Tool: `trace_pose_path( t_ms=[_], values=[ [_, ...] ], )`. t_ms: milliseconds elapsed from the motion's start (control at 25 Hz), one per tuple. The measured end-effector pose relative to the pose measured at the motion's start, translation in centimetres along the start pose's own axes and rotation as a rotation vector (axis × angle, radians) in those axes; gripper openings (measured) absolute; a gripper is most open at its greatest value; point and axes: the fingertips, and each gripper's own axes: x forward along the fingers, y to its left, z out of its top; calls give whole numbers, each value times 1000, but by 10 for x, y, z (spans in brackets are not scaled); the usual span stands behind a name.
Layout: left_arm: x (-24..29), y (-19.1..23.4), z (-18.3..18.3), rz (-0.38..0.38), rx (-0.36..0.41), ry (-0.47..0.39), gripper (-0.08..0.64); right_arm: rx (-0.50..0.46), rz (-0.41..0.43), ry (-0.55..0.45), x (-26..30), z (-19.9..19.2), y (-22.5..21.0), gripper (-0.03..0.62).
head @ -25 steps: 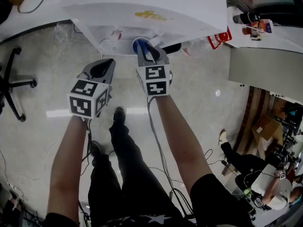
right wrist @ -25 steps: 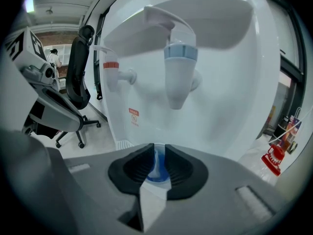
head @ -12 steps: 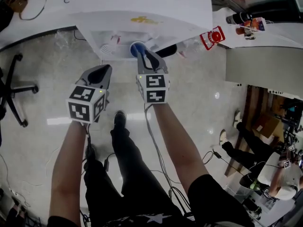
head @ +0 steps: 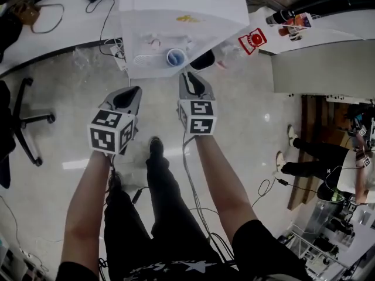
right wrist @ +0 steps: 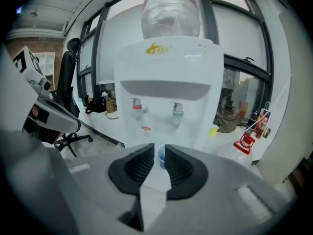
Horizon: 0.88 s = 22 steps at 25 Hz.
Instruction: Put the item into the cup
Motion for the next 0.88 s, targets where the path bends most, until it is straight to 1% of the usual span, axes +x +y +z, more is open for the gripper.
trace_pose_path(
  t_ms=[120,240,400,560,600,760,880],
  values=[
    [-29,-8,-9,-35,-4,21,5,7,-11,-1,-26,5,23,58],
    [-56,-15,-2,-56,11,18,5,8,-35,-16,-52,19,40,57],
    [-93,-29,9,-86,14,-8,5,-9,-64,-46,-92,43,64,57],
    [-142,-46,18,-125,47,-28,5,52,-73,-95,-137,61,90,52],
    [-155,-51,18,-132,49,-29,5,60,-82,-104,-150,64,96,6],
    [-204,-67,20,-161,31,-32,5,68,-104,-122,-204,80,122,2],
    [-234,-81,23,-189,41,-29,5,107,-111,-141,-244,91,145,2]
  ],
)
